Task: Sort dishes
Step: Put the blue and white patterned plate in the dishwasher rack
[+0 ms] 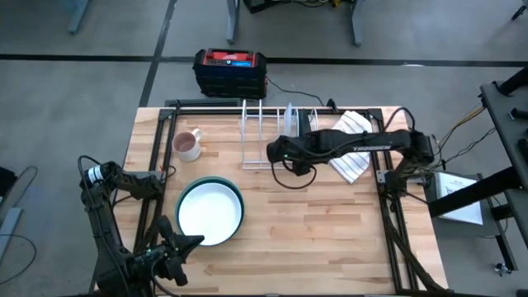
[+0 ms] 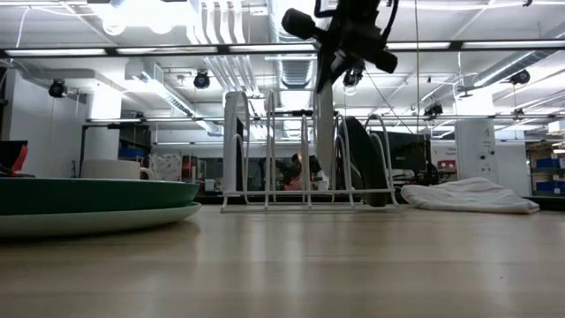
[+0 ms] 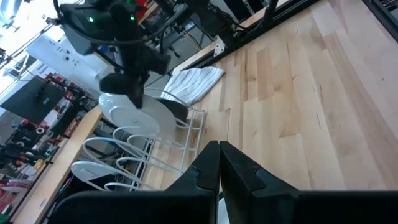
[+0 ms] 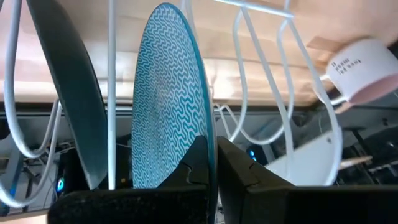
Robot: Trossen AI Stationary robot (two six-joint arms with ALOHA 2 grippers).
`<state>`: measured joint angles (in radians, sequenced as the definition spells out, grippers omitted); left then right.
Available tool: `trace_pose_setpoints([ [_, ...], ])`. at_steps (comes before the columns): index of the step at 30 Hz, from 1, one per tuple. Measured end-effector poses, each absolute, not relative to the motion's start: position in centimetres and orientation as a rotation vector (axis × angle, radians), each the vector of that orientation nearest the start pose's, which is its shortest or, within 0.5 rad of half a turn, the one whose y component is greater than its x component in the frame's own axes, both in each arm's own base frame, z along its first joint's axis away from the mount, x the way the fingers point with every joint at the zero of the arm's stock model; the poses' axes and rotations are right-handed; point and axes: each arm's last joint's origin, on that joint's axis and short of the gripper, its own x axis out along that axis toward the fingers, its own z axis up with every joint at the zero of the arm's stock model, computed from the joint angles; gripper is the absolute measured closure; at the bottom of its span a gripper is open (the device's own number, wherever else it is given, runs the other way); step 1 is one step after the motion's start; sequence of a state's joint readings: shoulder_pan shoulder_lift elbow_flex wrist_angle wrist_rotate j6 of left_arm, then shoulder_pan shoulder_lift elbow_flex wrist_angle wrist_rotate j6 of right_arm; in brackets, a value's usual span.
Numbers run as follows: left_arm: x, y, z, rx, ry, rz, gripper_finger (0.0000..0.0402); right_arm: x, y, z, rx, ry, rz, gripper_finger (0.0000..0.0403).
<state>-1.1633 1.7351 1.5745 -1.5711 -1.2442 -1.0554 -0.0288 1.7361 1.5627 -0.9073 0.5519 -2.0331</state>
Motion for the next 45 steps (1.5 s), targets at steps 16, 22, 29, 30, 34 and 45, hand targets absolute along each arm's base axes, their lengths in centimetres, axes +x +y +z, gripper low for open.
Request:
trace_pose_setpoints([
  [16,14.5,-26.7,30.8,0.587,0.463,0.33,0.0401,37.3,-3.9,26.8,-1.967,1.315,0.851,0.0403],
  [22,14.5,-26.7,30.8,0.587,0.463,0.329,0.0401,37.6,-3.9,25.8,-1.955,1.322,0.884,0.0403],
  [29,14.5,-26.7,30.8,0.584,0.463,0.329,0.0401,37.7,-3.9,25.0,-1.95,1.334,0.915,0.0403],
  [30,14.5,-26.7,30.8,0.583,0.464,0.329,0.0401,37.7,-3.9,24.9,-1.949,1.334,0.917,0.0403],
  [34,14.5,-26.7,30.8,0.583,0.464,0.329,0.0401,37.7,-3.9,24.9,-1.931,1.327,0.913,0.0403],
  [45,14.5,-26.7,30.8,0.583,0.464,0.329,0.0401,37.7,-3.9,24.9,-1.904,1.335,0.882,0.0399],
])
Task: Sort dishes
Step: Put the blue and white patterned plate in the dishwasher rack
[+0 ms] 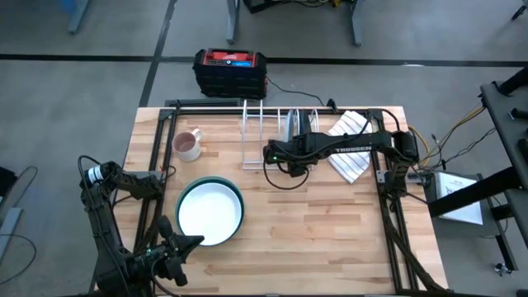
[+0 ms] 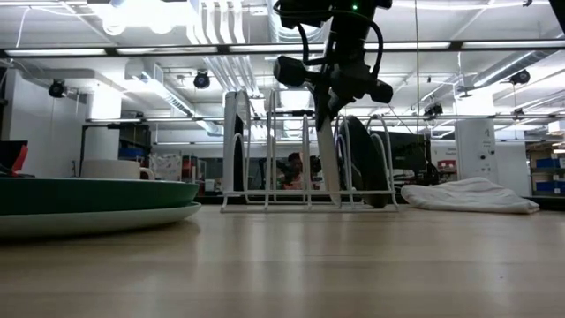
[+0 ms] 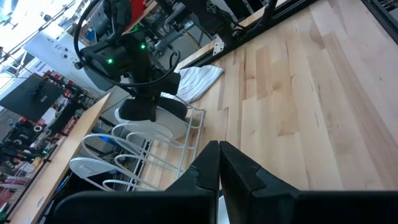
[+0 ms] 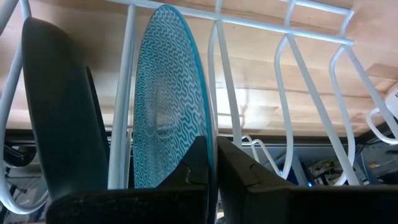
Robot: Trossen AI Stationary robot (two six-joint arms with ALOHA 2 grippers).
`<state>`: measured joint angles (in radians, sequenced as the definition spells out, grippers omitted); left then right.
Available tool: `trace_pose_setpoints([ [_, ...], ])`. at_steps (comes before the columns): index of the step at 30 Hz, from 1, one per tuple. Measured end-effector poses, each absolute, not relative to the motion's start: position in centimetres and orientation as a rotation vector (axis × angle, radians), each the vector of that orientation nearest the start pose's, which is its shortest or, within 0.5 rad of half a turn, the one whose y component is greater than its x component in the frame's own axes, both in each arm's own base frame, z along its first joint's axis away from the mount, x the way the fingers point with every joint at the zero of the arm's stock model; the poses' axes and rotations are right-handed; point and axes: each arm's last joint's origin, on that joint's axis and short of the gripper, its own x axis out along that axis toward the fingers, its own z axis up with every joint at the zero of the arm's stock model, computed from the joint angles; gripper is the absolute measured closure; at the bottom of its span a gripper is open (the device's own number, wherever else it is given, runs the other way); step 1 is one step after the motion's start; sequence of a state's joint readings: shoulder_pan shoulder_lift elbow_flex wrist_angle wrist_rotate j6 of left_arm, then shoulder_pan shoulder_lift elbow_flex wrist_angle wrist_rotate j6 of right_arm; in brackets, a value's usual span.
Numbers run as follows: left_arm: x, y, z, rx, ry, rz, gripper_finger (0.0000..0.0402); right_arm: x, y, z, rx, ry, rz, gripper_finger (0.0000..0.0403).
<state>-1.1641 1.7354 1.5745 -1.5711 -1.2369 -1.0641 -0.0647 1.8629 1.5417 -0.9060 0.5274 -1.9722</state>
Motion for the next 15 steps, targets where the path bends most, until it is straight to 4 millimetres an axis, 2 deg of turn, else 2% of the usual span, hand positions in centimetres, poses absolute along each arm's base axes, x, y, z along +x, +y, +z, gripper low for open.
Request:
trace_pose_setpoints([
  [15,14.47,-26.69,30.76,0.583,0.464,0.329,0.0401,37.9,-3.88,25.01,-1.858,1.327,0.796,0.033],
])
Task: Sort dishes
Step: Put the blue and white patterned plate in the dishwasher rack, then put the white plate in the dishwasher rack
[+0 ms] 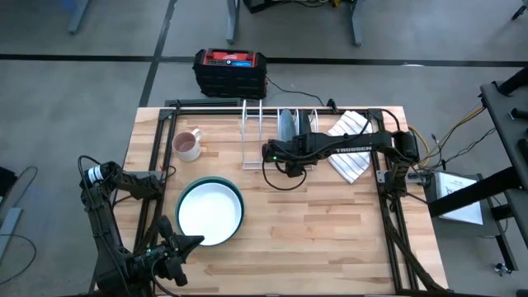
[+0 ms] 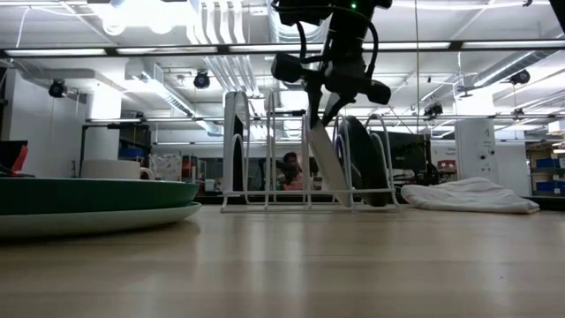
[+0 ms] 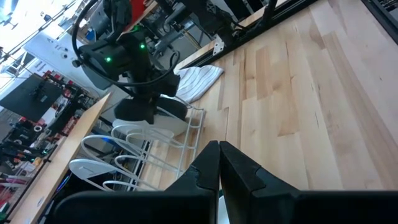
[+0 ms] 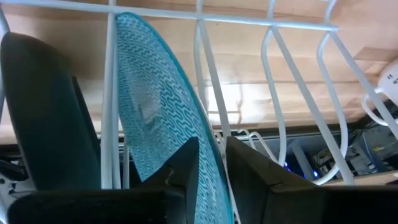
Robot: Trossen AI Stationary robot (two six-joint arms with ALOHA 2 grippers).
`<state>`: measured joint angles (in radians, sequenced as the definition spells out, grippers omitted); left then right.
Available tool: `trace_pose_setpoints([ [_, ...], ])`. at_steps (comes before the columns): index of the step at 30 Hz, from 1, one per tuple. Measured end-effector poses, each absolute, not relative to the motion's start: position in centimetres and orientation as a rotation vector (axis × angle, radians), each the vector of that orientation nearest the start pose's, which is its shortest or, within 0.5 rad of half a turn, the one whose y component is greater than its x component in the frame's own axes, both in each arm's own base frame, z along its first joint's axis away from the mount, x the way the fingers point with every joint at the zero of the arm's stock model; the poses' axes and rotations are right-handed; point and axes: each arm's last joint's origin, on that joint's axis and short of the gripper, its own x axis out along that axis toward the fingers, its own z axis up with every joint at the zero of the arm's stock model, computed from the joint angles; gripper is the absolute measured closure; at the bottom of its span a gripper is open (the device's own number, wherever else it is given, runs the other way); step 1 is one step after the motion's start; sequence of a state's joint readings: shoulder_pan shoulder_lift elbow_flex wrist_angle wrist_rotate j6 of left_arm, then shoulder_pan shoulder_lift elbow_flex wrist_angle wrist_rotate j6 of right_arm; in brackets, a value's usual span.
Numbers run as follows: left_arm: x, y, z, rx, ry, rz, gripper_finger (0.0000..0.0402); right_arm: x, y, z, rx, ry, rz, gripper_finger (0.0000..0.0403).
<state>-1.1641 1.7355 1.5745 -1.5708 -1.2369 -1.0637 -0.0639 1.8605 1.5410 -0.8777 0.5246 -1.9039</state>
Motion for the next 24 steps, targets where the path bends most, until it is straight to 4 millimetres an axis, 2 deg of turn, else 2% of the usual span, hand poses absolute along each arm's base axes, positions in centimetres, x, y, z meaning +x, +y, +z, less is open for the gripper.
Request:
trace_pose_setpoints([
  [15,14.5,-26.7,30.8,0.583,0.464,0.329,0.0401,37.7,-4.0,26.5,-1.862,1.389,0.666,0.0288],
  [24,14.5,-26.7,30.8,0.584,0.463,0.33,0.0401,35.7,-3.5,30.4,-1.906,1.359,0.52,0.0268],
])
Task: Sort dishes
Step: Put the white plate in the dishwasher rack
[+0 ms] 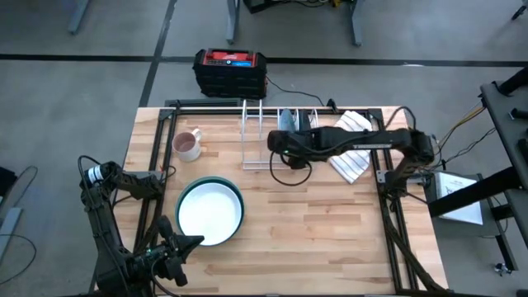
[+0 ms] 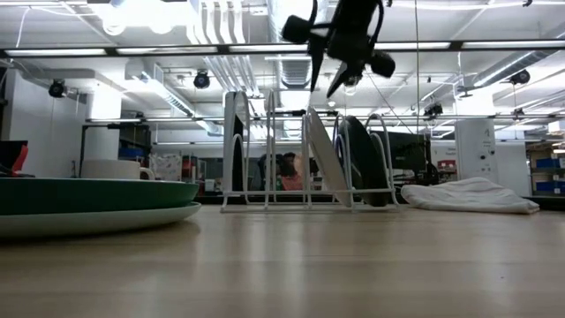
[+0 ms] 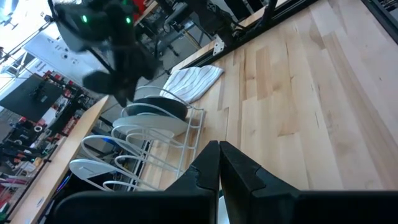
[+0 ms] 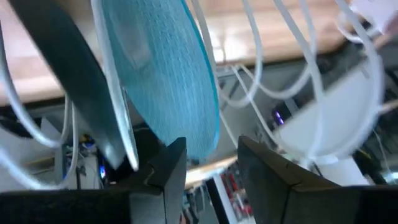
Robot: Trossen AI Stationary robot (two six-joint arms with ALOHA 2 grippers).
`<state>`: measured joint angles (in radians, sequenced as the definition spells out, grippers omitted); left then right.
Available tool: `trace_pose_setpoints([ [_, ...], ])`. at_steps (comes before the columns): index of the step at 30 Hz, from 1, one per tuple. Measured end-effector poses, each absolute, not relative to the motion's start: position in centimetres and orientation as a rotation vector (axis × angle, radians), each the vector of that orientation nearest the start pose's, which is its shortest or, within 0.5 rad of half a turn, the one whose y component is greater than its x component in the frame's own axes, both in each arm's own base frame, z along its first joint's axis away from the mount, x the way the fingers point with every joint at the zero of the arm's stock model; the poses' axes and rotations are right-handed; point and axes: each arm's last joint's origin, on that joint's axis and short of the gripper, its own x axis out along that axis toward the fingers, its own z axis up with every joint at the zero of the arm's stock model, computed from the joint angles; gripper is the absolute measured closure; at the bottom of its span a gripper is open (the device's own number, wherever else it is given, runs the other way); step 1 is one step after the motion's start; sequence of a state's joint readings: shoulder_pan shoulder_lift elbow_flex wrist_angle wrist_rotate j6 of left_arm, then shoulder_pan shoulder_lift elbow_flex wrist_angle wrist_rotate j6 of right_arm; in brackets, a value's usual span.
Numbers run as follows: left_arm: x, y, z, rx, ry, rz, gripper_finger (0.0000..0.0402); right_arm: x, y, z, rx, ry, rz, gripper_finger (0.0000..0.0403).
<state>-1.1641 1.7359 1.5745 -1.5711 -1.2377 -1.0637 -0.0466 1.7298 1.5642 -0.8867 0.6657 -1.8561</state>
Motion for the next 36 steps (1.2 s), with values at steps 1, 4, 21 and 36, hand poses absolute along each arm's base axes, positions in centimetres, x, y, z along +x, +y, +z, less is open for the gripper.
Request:
trace_pose_setpoints([
  [1,14.5,-26.7,30.8,0.584,0.463,0.33,0.0401,35.3,-3.3,31.1,-1.912,1.354,0.495,0.0266],
  [4,14.5,-26.7,30.8,0.584,0.463,0.33,0.0401,34.1,-2.7,33.0,-1.906,1.336,0.387,0.0266],
  [21,17.3,-24.3,31.7,0.537,0.425,0.457,0.0401,28.4,1.3,39.7,-0.475,0.754,-0.179,0.0316],
  [36,21.6,-20.8,29.8,0.416,0.907,0.491,0.0401,32.3,2.9,32.3,0.165,0.702,-0.085,0.0336],
])
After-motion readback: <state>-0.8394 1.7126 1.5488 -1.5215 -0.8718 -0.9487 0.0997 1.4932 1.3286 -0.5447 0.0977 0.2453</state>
